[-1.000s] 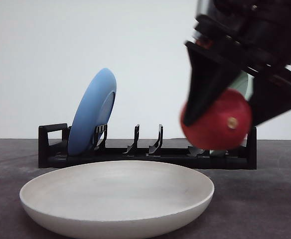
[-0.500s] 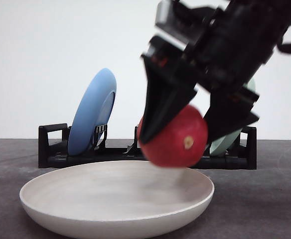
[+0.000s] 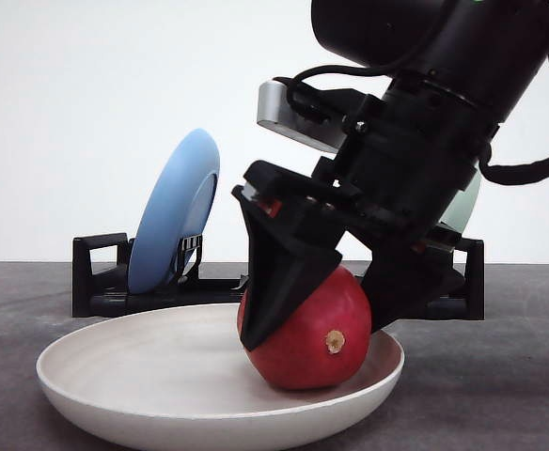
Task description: Place pomegranate in white plate
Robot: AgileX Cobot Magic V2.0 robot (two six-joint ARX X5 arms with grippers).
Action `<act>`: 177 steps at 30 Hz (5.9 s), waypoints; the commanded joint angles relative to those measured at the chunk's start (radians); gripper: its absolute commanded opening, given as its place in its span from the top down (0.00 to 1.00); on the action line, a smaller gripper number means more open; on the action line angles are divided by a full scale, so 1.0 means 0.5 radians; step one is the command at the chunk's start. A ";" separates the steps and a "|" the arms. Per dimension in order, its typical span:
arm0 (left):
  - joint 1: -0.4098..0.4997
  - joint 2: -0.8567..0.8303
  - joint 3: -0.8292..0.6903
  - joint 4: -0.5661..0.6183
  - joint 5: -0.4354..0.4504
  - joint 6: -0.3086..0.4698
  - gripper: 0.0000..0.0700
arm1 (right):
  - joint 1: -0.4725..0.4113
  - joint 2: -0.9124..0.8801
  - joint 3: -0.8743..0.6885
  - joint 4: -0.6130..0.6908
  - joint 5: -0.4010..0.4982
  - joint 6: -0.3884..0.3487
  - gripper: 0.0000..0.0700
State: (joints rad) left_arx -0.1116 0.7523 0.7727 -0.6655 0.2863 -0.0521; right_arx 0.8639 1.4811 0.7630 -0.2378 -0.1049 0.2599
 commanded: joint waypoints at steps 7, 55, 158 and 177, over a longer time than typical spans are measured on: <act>0.000 0.009 0.008 0.014 0.005 0.019 0.38 | 0.022 0.031 0.038 0.028 0.007 -0.020 0.33; 0.000 0.009 0.008 0.014 0.005 0.019 0.38 | -0.056 -0.591 0.056 -0.108 0.164 -0.237 0.11; 0.145 -1.498 -1.521 1.082 -0.443 0.172 0.97 | -1.078 -1.468 -0.471 -0.306 0.002 -0.282 0.95; 0.144 -1.498 -1.521 1.083 -0.443 0.172 0.97 | -1.603 -2.799 -1.326 0.081 0.071 -0.531 0.95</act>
State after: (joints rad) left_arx -0.0395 0.0044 0.0216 -0.1318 0.0662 0.0303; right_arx 0.0649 0.0937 0.1110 -0.2072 -0.0720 -0.0103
